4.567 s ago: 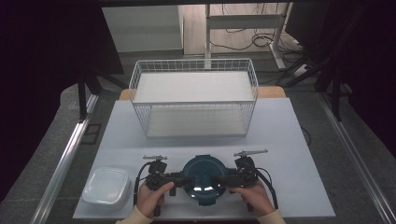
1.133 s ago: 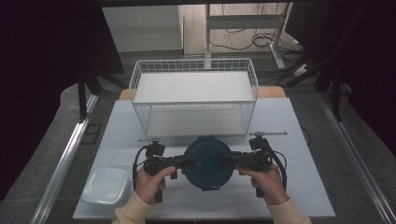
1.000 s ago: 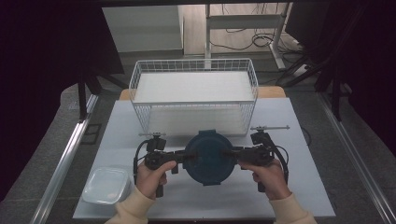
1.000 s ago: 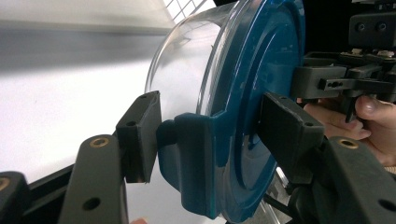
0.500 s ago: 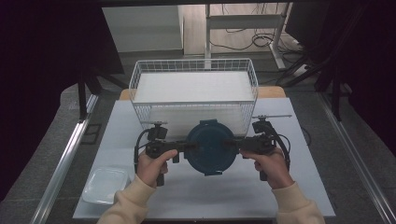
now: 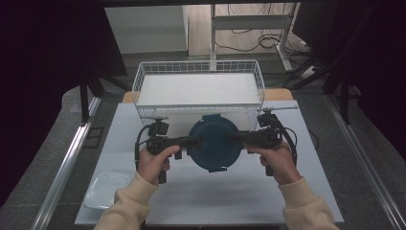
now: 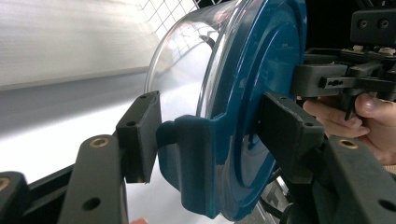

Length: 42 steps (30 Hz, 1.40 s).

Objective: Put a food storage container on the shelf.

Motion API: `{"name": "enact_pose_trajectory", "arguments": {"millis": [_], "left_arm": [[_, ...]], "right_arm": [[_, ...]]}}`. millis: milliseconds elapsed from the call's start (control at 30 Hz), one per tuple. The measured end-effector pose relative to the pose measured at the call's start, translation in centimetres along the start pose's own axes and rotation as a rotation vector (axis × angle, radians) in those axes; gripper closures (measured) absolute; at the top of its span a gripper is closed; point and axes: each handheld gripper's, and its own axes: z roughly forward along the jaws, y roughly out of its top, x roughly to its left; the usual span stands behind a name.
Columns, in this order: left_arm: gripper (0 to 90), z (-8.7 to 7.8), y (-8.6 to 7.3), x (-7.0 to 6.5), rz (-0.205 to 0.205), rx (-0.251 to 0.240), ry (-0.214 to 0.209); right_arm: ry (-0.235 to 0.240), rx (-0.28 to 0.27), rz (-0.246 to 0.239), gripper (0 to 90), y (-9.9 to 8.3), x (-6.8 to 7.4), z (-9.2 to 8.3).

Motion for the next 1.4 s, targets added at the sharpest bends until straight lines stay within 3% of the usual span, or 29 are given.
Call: {"name": "enact_pose_trajectory", "arguments": {"millis": [400, 867, 1200, 1400], "left_arm": [[40.2, -1.0, 1.3, 0.0, 0.003, -0.021, 0.003], [40.1, -2.6, 4.0, -1.9, 0.036, -0.063, 0.008], [40.1, -3.2, 6.5, -3.1, 0.075, -0.069, 0.029], [40.0, -3.1, 7.8, -3.4, 0.074, -0.077, 0.030]], "right_arm": [[0.006, 0.015, -0.019, 36.3, 1.9, 0.8, 0.4], [0.011, -0.011, -0.072, 36.4, 5.4, 2.5, -1.1], [0.027, -0.025, -0.080, 36.4, 7.7, 2.8, -1.8], [0.027, -0.033, -0.077, 36.4, 8.8, 2.7, -2.0]]}}
